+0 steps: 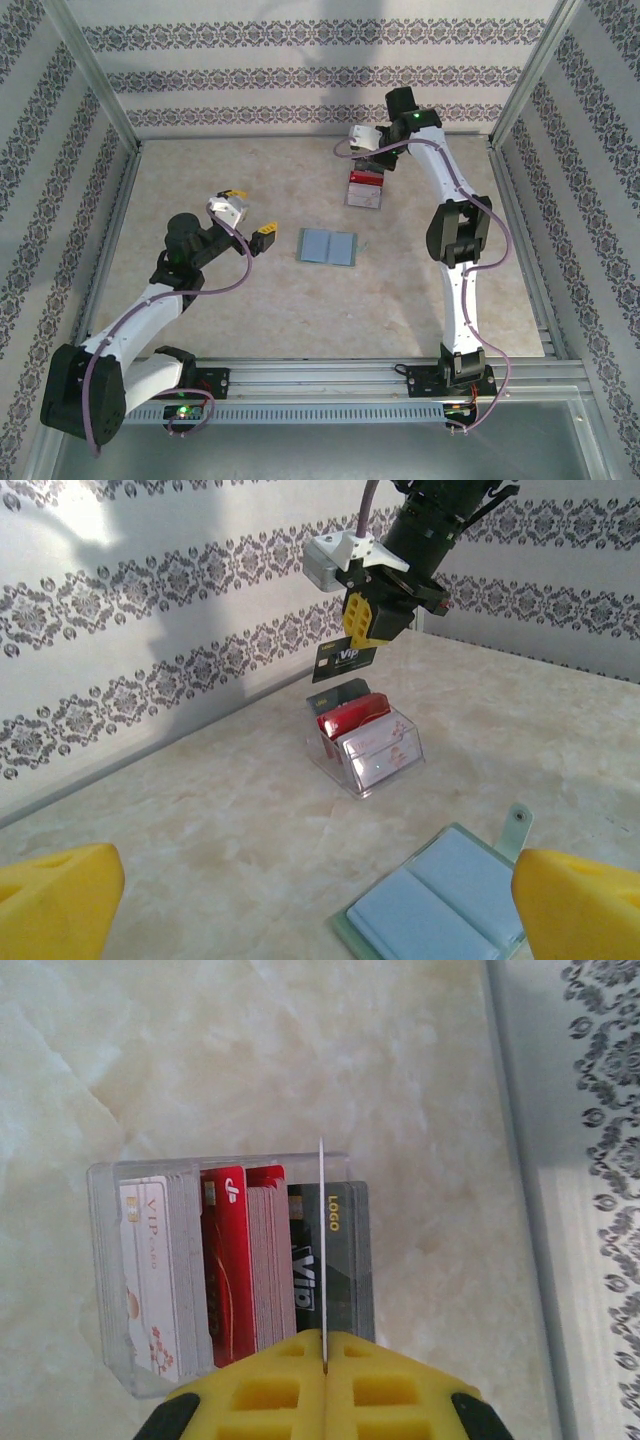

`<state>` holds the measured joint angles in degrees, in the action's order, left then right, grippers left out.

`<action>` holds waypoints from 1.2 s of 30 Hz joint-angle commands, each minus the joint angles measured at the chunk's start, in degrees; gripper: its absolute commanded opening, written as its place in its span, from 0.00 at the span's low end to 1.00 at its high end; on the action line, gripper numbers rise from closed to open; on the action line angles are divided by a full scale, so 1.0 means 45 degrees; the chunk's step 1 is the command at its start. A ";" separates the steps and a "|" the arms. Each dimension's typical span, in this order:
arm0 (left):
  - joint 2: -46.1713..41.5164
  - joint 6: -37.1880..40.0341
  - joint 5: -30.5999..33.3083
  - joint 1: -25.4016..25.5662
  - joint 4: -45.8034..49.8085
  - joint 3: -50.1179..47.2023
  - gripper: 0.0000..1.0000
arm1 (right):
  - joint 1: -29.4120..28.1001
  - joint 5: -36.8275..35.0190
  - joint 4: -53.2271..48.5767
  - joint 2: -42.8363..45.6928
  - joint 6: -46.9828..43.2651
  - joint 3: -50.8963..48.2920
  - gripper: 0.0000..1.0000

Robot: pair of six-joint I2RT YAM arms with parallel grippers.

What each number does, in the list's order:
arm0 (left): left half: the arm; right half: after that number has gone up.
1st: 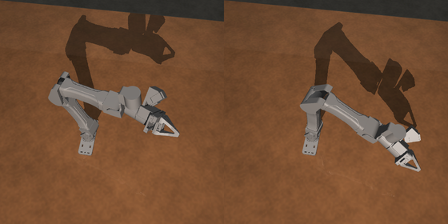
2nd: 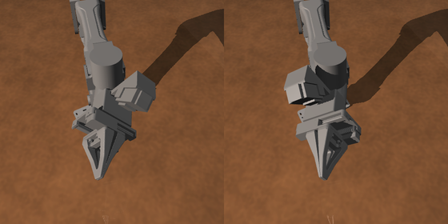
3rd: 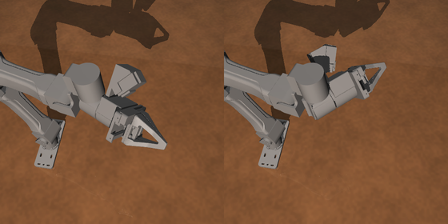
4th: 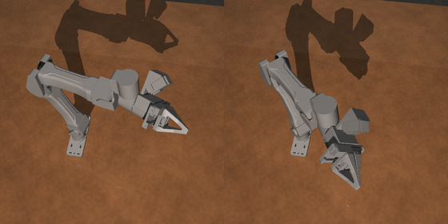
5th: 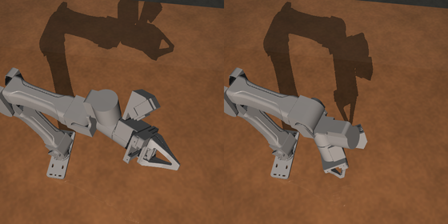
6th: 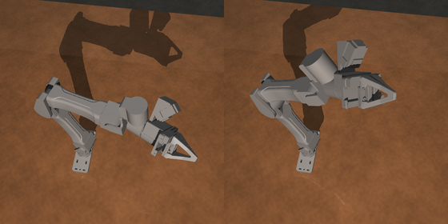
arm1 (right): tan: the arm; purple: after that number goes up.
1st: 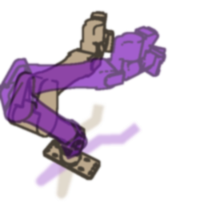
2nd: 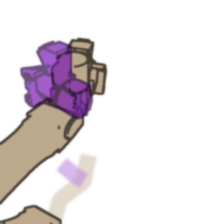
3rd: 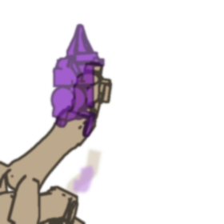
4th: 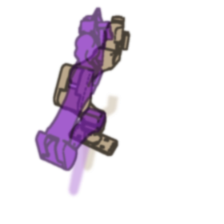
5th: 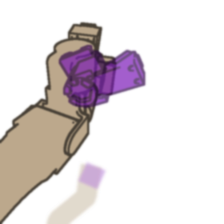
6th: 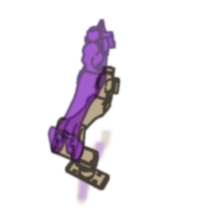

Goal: Take the credit cards out of the card holder

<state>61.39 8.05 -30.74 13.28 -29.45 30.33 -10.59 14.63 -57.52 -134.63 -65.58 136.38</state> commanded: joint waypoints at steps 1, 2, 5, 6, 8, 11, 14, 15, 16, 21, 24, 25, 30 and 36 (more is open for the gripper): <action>0.0193 -0.0225 0.0132 -0.0199 0.0164 0.0311 1.00 | 0.0129 0.0609 -0.0704 -0.0296 -0.0036 0.0535 0.00; 0.0254 -0.0228 0.0108 -0.0198 0.0161 0.0329 1.00 | 0.0144 0.0634 -0.0733 -0.0326 -0.0034 0.0534 0.00; 0.0441 -0.0252 0.0072 -0.0216 0.0079 0.0407 1.00 | 0.0197 0.0564 -0.0766 -0.0452 -0.0055 0.0553 0.00; 0.0522 -0.0249 0.0054 -0.0226 0.0061 0.0438 1.00 | 0.0204 0.0605 -0.0788 -0.0490 -0.0054 0.0563 0.00; 0.0661 -0.0287 0.0015 -0.0227 0.0023 0.0478 1.00 | 0.0229 0.0673 -0.0812 -0.0546 -0.0048 0.0539 0.00; 0.0840 -0.0420 -0.0017 -0.0216 -0.0160 0.0478 1.00 | 0.0266 0.0597 -0.0846 -0.0758 -0.0059 0.0610 0.00; 0.0987 -0.0442 -0.0009 -0.0226 -0.0219 0.0487 1.00 | 0.0302 0.0643 -0.0871 -0.0959 0.0001 0.0712 0.00; 0.1024 -0.0428 -0.0019 -0.0224 -0.0226 0.0503 1.00 | 0.0307 0.0621 -0.0854 -0.0998 -0.0018 0.0727 0.00; 0.1041 -0.0413 0.0004 -0.0222 -0.0196 0.0521 1.00 | 0.0318 0.0579 -0.0851 -0.1053 -0.0016 0.0747 0.00; 0.1144 -0.0403 0.0012 -0.0217 -0.0139 0.0585 1.00 | 0.0342 0.0401 -0.0812 -0.1283 0.0040 0.0885 0.00; 0.1198 -0.0403 0.0012 -0.0221 -0.0096 0.0605 1.00 | 0.0393 0.0295 -0.0788 -0.1427 0.0119 0.1029 0.00; 0.1185 -0.0406 0.0013 -0.0227 -0.0096 0.0605 1.00 | 0.0381 0.0238 -0.0774 -0.1483 0.0122 0.1070 0.00; 0.1215 -0.0384 0.0027 -0.0219 -0.0038 0.0642 1.00 | 0.0386 -0.0022 -0.0735 -0.1682 0.0122 0.1264 0.00; 0.1252 -0.0384 0.0023 -0.0232 0.0002 0.0663 1.00 | 0.0406 -0.0401 -0.0540 -0.1860 0.0234 0.1583 0.00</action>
<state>66.72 7.01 -30.79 12.99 -29.34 31.44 -9.37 14.13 -59.75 -141.91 -65.08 141.69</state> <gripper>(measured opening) 0.995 0.046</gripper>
